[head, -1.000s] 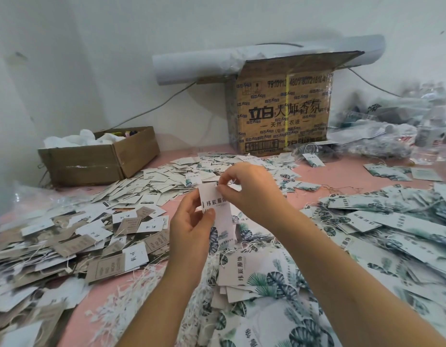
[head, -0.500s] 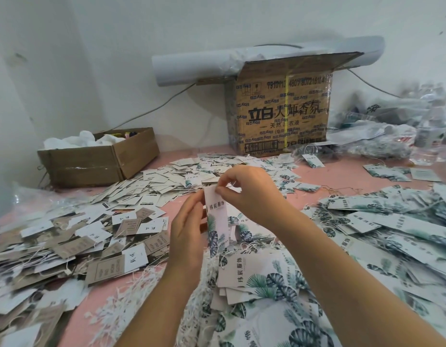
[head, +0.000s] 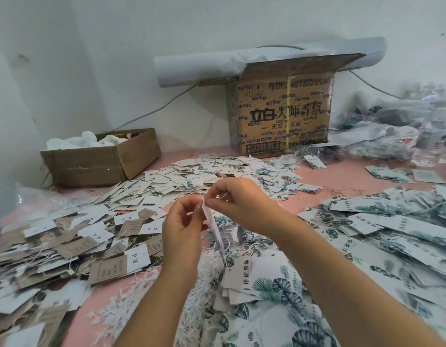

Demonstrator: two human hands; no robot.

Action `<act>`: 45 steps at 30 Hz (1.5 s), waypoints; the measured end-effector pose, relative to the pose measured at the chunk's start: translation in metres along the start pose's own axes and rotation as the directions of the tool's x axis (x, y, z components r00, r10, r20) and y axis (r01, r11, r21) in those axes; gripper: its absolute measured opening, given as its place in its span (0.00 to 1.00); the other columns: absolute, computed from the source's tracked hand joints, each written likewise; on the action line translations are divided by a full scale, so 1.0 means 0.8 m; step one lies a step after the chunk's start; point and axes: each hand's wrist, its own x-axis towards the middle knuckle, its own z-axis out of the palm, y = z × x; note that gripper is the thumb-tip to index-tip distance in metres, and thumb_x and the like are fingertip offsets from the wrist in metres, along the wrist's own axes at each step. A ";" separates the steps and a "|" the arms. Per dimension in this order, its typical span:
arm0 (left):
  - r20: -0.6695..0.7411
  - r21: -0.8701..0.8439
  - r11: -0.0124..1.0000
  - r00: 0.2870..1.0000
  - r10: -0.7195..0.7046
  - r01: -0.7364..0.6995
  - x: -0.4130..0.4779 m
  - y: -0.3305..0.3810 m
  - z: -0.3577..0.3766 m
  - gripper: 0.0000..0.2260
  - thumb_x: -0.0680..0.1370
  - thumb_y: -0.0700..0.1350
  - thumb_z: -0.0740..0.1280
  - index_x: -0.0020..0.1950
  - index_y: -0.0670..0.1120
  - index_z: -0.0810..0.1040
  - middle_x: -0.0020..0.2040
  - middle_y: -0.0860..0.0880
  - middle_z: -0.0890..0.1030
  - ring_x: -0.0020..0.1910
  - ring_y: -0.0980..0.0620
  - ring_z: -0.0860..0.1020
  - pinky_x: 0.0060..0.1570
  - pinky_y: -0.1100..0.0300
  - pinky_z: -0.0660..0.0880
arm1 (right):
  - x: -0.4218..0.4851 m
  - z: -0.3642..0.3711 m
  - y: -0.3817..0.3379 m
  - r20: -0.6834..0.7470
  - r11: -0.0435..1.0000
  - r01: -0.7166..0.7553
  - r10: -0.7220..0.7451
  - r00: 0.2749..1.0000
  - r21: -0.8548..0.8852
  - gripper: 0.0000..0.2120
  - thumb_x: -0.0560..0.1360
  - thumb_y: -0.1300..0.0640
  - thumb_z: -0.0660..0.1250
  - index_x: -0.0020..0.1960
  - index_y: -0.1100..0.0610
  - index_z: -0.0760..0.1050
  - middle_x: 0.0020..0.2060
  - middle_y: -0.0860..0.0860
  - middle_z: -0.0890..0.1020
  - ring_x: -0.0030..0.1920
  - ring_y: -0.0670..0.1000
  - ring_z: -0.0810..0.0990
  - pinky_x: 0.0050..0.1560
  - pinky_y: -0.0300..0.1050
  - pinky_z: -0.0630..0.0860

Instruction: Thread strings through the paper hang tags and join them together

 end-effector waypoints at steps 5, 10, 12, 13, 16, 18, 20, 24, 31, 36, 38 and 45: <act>-0.045 -0.018 0.998 0.997 -0.065 0.065 0.001 0.001 0.001 0.13 0.79 0.38 0.62 0.38 0.53 0.76 0.33 0.57 0.79 0.33 0.60 0.77 0.29 0.67 0.74 | 0.002 -0.004 0.012 -0.037 0.990 -0.142 0.142 0.989 -0.002 0.12 0.73 0.51 0.69 0.33 0.50 0.71 0.20 0.42 0.67 0.22 0.36 0.67 0.23 0.30 0.61; -0.166 -0.055 0.998 0.985 -0.050 0.042 0.004 0.002 -0.003 0.17 0.81 0.39 0.59 0.36 0.54 0.75 0.37 0.58 0.82 0.36 0.58 0.78 0.34 0.63 0.73 | 0.001 -0.021 0.033 -0.088 0.946 -0.302 0.313 0.946 0.118 0.12 0.74 0.52 0.68 0.34 0.55 0.73 0.20 0.43 0.68 0.17 0.41 0.63 0.19 0.30 0.60; -0.220 -0.078 0.997 0.975 -0.042 0.025 0.005 0.002 -0.006 0.12 0.81 0.40 0.59 0.40 0.51 0.74 0.38 0.56 0.83 0.38 0.58 0.79 0.38 0.64 0.75 | -0.001 -0.028 0.038 -0.105 0.932 -0.336 0.351 0.931 0.138 0.11 0.74 0.54 0.68 0.34 0.56 0.73 0.22 0.45 0.70 0.18 0.40 0.65 0.20 0.30 0.62; -0.254 -0.091 0.996 0.966 -0.045 0.023 0.006 0.002 -0.008 0.10 0.81 0.39 0.59 0.42 0.48 0.74 0.38 0.56 0.83 0.40 0.57 0.79 0.41 0.64 0.75 | -0.001 -0.030 0.040 -0.103 0.926 -0.351 0.366 0.925 0.142 0.11 0.74 0.55 0.68 0.34 0.56 0.73 0.23 0.47 0.71 0.19 0.40 0.66 0.21 0.32 0.64; -0.317 -0.163 0.986 0.944 -0.092 0.041 0.011 0.002 -0.011 0.08 0.81 0.38 0.59 0.44 0.45 0.73 0.39 0.53 0.83 0.42 0.56 0.79 0.47 0.62 0.74 | -0.002 -0.035 0.043 -0.098 0.911 -0.382 0.399 0.912 0.156 0.11 0.74 0.57 0.68 0.34 0.56 0.74 0.26 0.49 0.76 0.25 0.45 0.71 0.26 0.37 0.68; -0.327 -0.200 0.978 0.938 -0.117 0.052 0.014 0.002 -0.013 0.07 0.81 0.38 0.58 0.44 0.45 0.72 0.37 0.54 0.83 0.38 0.59 0.78 0.43 0.65 0.74 | -0.003 -0.036 0.044 -0.094 0.904 -0.391 0.410 0.907 0.173 0.10 0.75 0.59 0.68 0.35 0.56 0.76 0.28 0.49 0.78 0.26 0.44 0.72 0.27 0.36 0.69; -0.335 -0.193 0.979 0.934 -0.124 0.061 0.014 0.002 -0.015 0.07 0.80 0.37 0.59 0.44 0.45 0.73 0.36 0.54 0.84 0.35 0.60 0.77 0.39 0.66 0.73 | -0.004 -0.035 0.044 -0.074 0.899 -0.388 0.409 0.910 0.202 0.08 0.74 0.63 0.67 0.37 0.56 0.77 0.29 0.49 0.80 0.26 0.42 0.75 0.28 0.36 0.73; -0.331 -0.133 0.987 0.934 -0.132 0.093 0.014 0.000 -0.016 0.06 0.79 0.37 0.63 0.44 0.46 0.76 0.34 0.56 0.83 0.33 0.59 0.75 0.35 0.66 0.71 | -0.006 -0.035 0.043 -0.068 0.874 -0.343 0.388 0.919 0.345 0.08 0.74 0.68 0.66 0.40 0.57 0.77 0.32 0.52 0.82 0.30 0.46 0.79 0.36 0.39 0.79; -0.172 -0.030 0.997 0.982 -0.080 0.076 0.008 0.007 -0.006 0.07 0.76 0.36 0.66 0.43 0.47 0.78 0.32 0.57 0.82 0.31 0.65 0.77 0.30 0.73 0.72 | -0.004 -0.027 0.019 -0.092 0.921 -0.169 0.213 0.973 0.350 0.07 0.72 0.68 0.69 0.38 0.58 0.78 0.29 0.50 0.82 0.28 0.45 0.79 0.33 0.38 0.79; -0.072 0.052 0.998 0.997 -0.036 0.039 -0.001 0.015 0.005 0.07 0.77 0.37 0.64 0.44 0.49 0.74 0.36 0.51 0.79 0.29 0.65 0.75 0.33 0.67 0.72 | -0.001 -0.015 0.004 -0.043 0.964 -0.115 0.129 0.991 0.240 0.08 0.71 0.63 0.71 0.36 0.52 0.78 0.29 0.46 0.80 0.27 0.40 0.76 0.33 0.33 0.75; -0.031 0.073 0.997 0.999 -0.034 0.036 -0.004 0.017 0.009 0.06 0.78 0.38 0.63 0.44 0.49 0.72 0.36 0.51 0.78 0.28 0.65 0.74 0.33 0.67 0.71 | 0.000 -0.011 0.002 -0.027 0.973 -0.112 0.120 0.992 0.204 0.05 0.71 0.62 0.71 0.38 0.54 0.80 0.29 0.46 0.80 0.29 0.41 0.76 0.34 0.35 0.76; 0.056 0.033 0.998 0.997 -0.061 0.059 -0.008 0.016 0.014 0.05 0.79 0.39 0.60 0.45 0.48 0.70 0.28 0.56 0.78 0.25 0.63 0.73 0.28 0.73 0.71 | -0.001 -0.011 0.003 0.028 0.985 -0.118 0.115 0.993 0.125 0.04 0.71 0.62 0.71 0.45 0.56 0.83 0.31 0.44 0.80 0.30 0.36 0.76 0.40 0.35 0.78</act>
